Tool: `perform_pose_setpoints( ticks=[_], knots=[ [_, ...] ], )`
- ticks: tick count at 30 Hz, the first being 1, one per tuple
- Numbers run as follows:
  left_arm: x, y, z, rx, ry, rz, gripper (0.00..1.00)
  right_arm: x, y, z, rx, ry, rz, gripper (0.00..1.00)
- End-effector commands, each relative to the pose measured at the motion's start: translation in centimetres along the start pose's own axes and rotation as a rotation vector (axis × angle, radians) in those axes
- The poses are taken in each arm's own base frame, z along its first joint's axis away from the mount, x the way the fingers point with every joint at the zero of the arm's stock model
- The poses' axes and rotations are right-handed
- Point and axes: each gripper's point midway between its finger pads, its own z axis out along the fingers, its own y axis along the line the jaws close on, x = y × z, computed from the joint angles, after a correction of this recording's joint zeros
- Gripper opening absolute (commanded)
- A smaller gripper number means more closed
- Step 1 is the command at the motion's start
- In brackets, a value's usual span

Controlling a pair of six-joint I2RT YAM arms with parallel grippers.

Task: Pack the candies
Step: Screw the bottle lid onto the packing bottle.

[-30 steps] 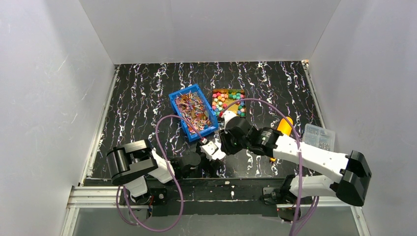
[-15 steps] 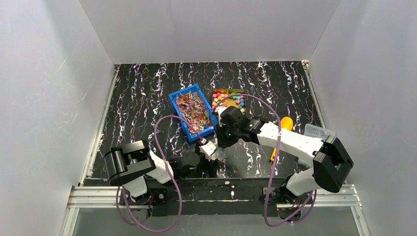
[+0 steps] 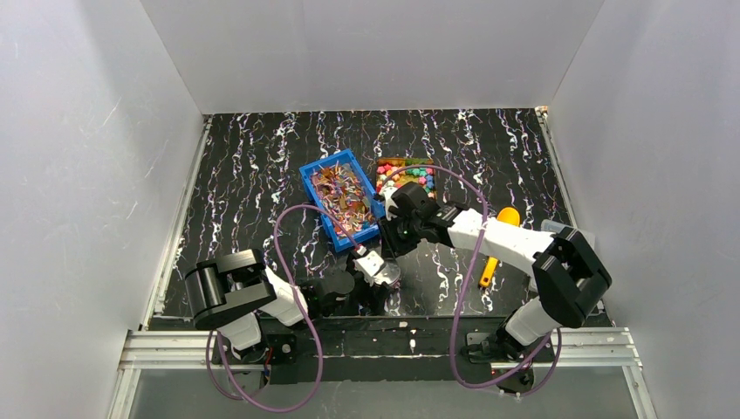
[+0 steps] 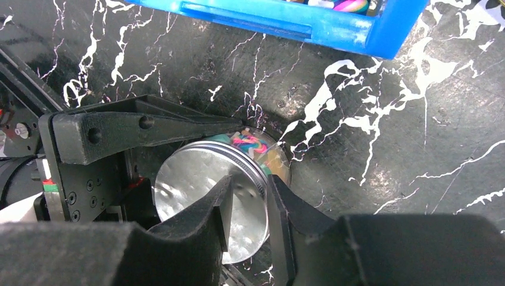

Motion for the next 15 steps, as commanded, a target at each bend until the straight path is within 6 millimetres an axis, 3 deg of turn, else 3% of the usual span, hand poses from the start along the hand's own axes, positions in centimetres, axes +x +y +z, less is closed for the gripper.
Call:
perform_pose_setpoints(
  ticks=[1, 15],
  knots=[
    [3.7, 0.8, -1.0, -0.019, 0.127, 0.012, 0.59, -1.6, 1.3, 0.0, -0.073, -0.046, -0.036, 0.35],
    [3.7, 1.1, -0.8, -0.039, 0.129, 0.013, 0.59, 2.5, 1.2, 0.1, -0.121, 0.040, -0.024, 0.27]
  ],
)
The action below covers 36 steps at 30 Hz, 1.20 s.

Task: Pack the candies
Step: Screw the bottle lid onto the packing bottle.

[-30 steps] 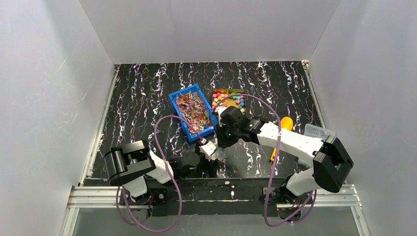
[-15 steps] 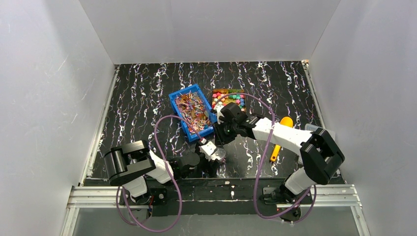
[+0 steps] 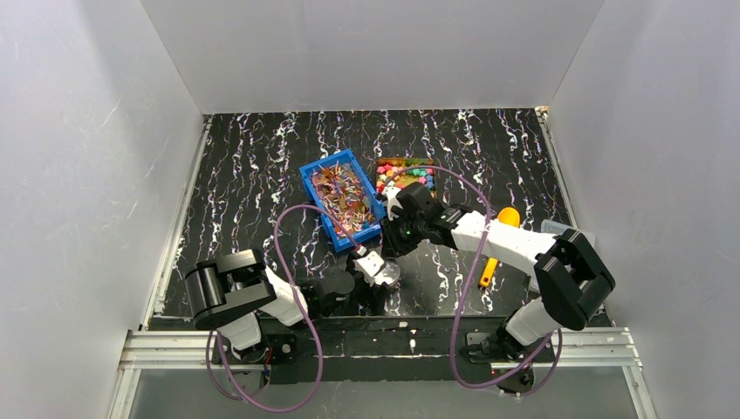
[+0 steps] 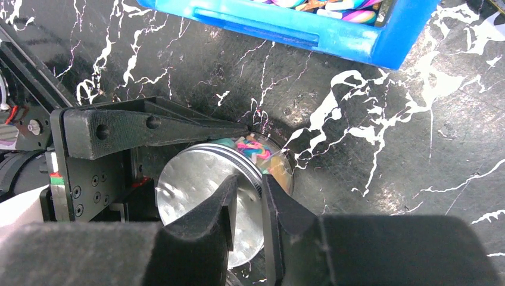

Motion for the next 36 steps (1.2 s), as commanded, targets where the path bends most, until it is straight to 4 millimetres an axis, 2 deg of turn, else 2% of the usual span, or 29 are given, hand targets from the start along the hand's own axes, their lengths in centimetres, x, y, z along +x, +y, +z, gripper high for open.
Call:
perform_pose_setpoints(
  ticks=[1, 15, 21, 28, 33, 36],
  knots=[
    [3.7, 1.2, -0.8, -0.044, 0.127, 0.009, 0.59, 2.8, 1.0, -0.4, -0.060, 0.069, -0.005, 0.26],
    [3.7, 2.4, -0.4, -0.097, 0.145, -0.008, 0.60, 8.2, 1.1, -2.9, -0.067, 0.053, 0.094, 0.22],
    [3.4, 2.8, -0.2, -0.109, 0.149, -0.007, 0.60, 9.6, 1.0, -4.8, -0.040, 0.006, 0.132, 0.22],
    [2.9, 2.6, 0.4, -0.105, 0.159, 0.014, 0.61, 8.9, 0.5, -7.3, 0.018, -0.087, 0.166, 0.28],
    [2.0, 2.5, 0.5, -0.104, 0.155, 0.021, 0.67, 7.6, 0.9, -8.3, 0.023, -0.137, 0.170, 0.36],
    [1.6, 2.5, 0.3, -0.103, 0.156, 0.021, 0.73, 7.2, 0.9, -8.5, 0.027, -0.150, 0.167, 0.38]
  ],
)
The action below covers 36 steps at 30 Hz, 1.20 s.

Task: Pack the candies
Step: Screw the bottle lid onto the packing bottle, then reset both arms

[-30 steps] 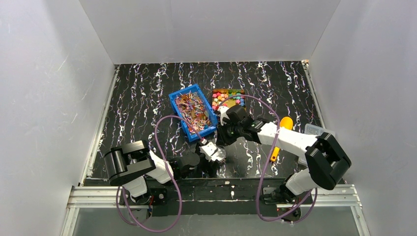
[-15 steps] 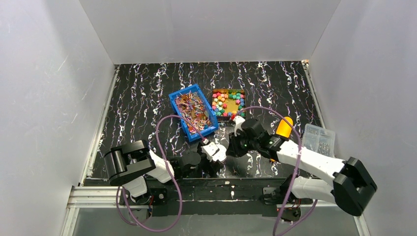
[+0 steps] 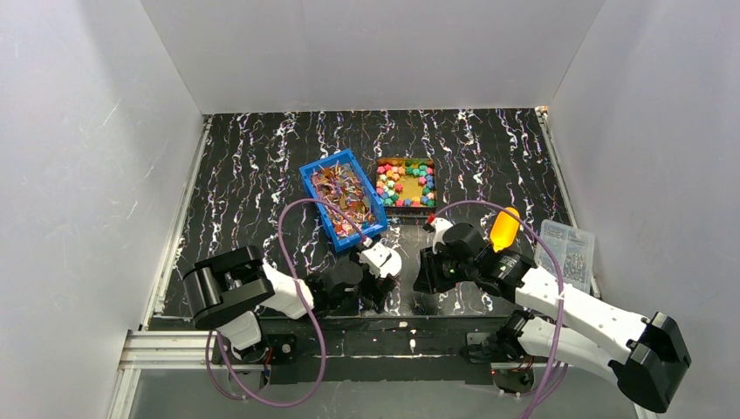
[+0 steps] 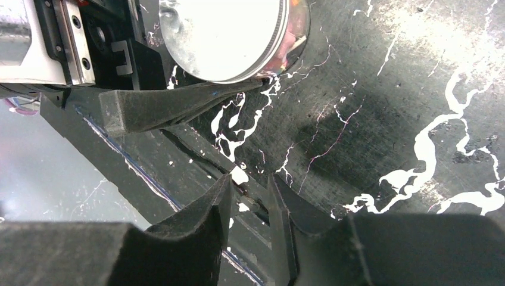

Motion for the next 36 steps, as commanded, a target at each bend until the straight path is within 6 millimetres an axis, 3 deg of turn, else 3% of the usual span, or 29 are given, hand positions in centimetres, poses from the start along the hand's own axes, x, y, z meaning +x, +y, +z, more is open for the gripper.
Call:
perform_pose_setpoints(
  ticks=[1, 3, 5, 21, 25, 30, 35, 36],
  knots=[
    [2.3, 1.4, -1.0, -0.051, 0.114, 0.026, 0.74, -1.8, 0.8, -0.9, 0.000, -0.051, 0.005, 0.38],
    [2.4, 1.4, -1.2, -0.052, 0.121, 0.024, 0.77, -1.9, 0.9, -0.8, -0.005, -0.050, 0.004, 0.38],
    [2.6, 1.5, -1.5, -0.053, 0.126, 0.022, 0.98, -2.1, 1.1, -0.8, -0.008, -0.055, 0.002, 0.38],
    [2.0, -0.3, -5.7, 0.075, 0.179, -0.040, 0.98, -3.8, 1.9, -0.9, -0.012, -0.066, -0.023, 0.38],
    [1.8, -1.1, -7.2, 0.127, 0.198, -0.083, 0.98, -4.7, 1.9, -1.0, 0.002, -0.084, -0.028, 0.45],
    [0.1, -2.9, -9.1, 0.214, 0.249, -0.128, 0.98, -6.1, 2.1, -1.7, 0.030, -0.111, -0.048, 0.49],
    [-2.1, -2.9, -11.2, 0.205, 0.319, -0.143, 0.98, -8.4, 2.2, -2.9, 0.075, -0.169, -0.073, 0.71],
    [-2.7, -2.8, -11.6, 0.195, 0.324, -0.149, 0.98, -8.7, 2.3, -3.1, 0.081, -0.170, -0.081, 0.85]
  ],
)
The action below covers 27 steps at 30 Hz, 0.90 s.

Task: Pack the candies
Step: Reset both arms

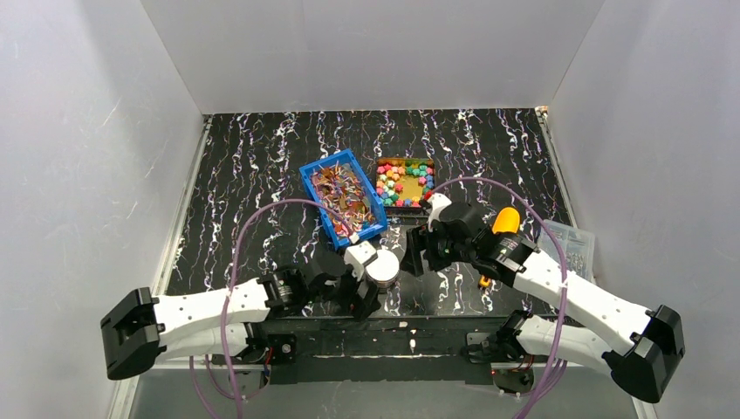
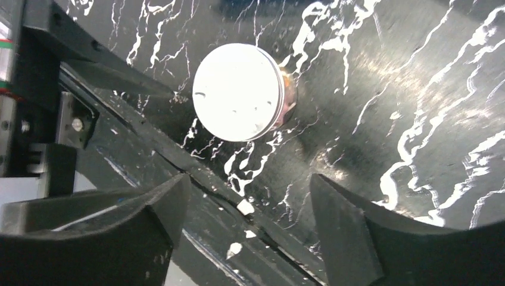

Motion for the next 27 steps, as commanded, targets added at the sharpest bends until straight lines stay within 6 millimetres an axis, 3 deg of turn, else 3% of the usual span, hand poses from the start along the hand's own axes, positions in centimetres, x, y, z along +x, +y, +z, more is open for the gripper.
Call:
perform_pose_setpoints(
  ticks=[1, 10, 16, 23, 27],
  knots=[
    [-1.1, -0.8, -3.1, -0.007, 0.094, -0.044, 0.98, -3.8, 0.3, -1.4, 0.054, -0.090, -0.049, 0.97],
    [-7.2, 1.2, -8.3, -0.235, 0.102, -0.054, 0.98, -7.9, 0.4, -3.0, 0.144, -0.148, -0.078, 0.98],
    [-11.1, 2.3, -10.9, -0.287, 0.080, -0.058, 0.98, -10.7, -0.4, -4.0, 0.245, -0.167, -0.088, 0.99],
    [-14.1, 6.3, -13.7, -0.343, 0.005, -0.184, 0.98, -14.4, -3.6, -5.8, 0.350, -0.220, -0.039, 0.98],
    [-14.7, 9.1, -15.4, -0.391, -0.054, -0.282, 0.98, -15.9, -6.3, -7.7, 0.375, -0.266, 0.038, 0.98]
  ],
)
